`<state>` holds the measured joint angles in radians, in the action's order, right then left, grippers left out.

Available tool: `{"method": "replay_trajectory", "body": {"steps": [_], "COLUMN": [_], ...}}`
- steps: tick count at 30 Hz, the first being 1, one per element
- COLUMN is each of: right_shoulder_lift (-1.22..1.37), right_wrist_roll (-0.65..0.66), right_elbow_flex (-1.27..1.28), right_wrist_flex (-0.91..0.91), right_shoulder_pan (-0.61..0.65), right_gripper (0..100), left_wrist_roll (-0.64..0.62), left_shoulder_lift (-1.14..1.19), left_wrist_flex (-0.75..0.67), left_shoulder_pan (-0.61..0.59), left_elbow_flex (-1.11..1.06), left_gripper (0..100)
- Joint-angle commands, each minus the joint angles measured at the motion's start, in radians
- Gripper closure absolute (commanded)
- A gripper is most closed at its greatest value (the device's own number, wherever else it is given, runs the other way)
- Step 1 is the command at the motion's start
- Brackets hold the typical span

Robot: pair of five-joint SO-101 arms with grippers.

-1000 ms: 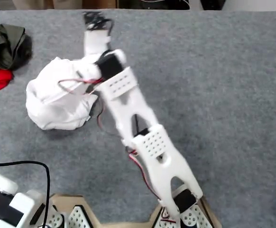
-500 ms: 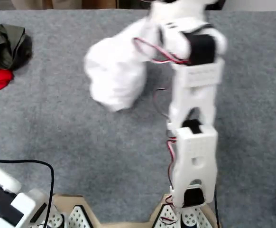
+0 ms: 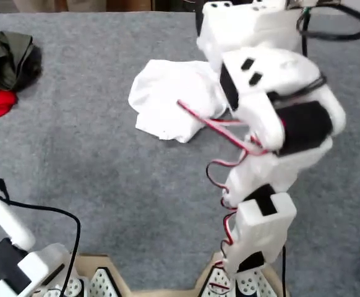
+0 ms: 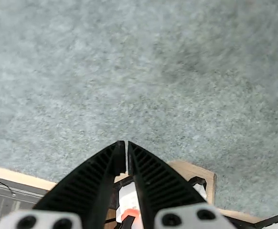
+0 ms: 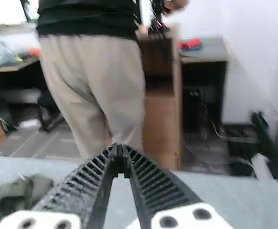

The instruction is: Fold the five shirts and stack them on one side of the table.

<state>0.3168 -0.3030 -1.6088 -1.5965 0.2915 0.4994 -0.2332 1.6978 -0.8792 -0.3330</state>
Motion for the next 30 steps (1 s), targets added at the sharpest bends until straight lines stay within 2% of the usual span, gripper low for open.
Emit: {"method": "replay_trajectory", "body": {"steps": [1, 6, 9, 12, 15, 18, 21, 24, 30], "right_shoulder_lift": [0.062, 0.232, 0.343, 0.444, 0.544, 0.656, 0.771, 0.851, 0.865], "right_wrist_roll": [0.011, 0.009, 0.015, 0.038, 0.222, 0.445, 0.430, 0.384, 0.384], "right_elbow_flex": [0.077, 0.219, 0.234, 0.236, 0.236, 0.236, 0.236, 0.229, 0.171], "right_wrist_flex": [-0.048, -0.063, -0.064, -0.063, -0.020, 0.064, 0.175, 0.241, 0.253], "right_shoulder_pan": [-0.088, -0.237, -0.341, -0.456, -0.558, -0.634, -0.656, -0.656, -0.650], "right_gripper": [99.0, 99.0, 99.0, 99.0, 99.0, 99.0, 99.1, 99.1, 99.1], "left_wrist_roll": [-0.002, -0.011, -0.078, -0.170, -0.236, -0.261, -0.269, -0.270, -0.341], "left_shoulder_lift": [-0.015, -0.015, -0.015, -0.004, -0.004, -0.002, 0.042, 0.162, 0.452], "left_wrist_flex": [0.011, 0.014, 0.018, 0.015, -0.043, -0.167, -0.347, -0.497, -0.537], "left_shoulder_pan": [0.057, 0.255, 0.466, 0.746, 1.022, 1.209, 1.293, 1.300, 1.298], "left_elbow_flex": [0.011, 0.008, 0.020, 0.086, 0.181, 0.236, 0.207, 0.178, 0.385], "left_gripper": [97, 97, 97, 97, 97, 97, 97, 97, 94]}}
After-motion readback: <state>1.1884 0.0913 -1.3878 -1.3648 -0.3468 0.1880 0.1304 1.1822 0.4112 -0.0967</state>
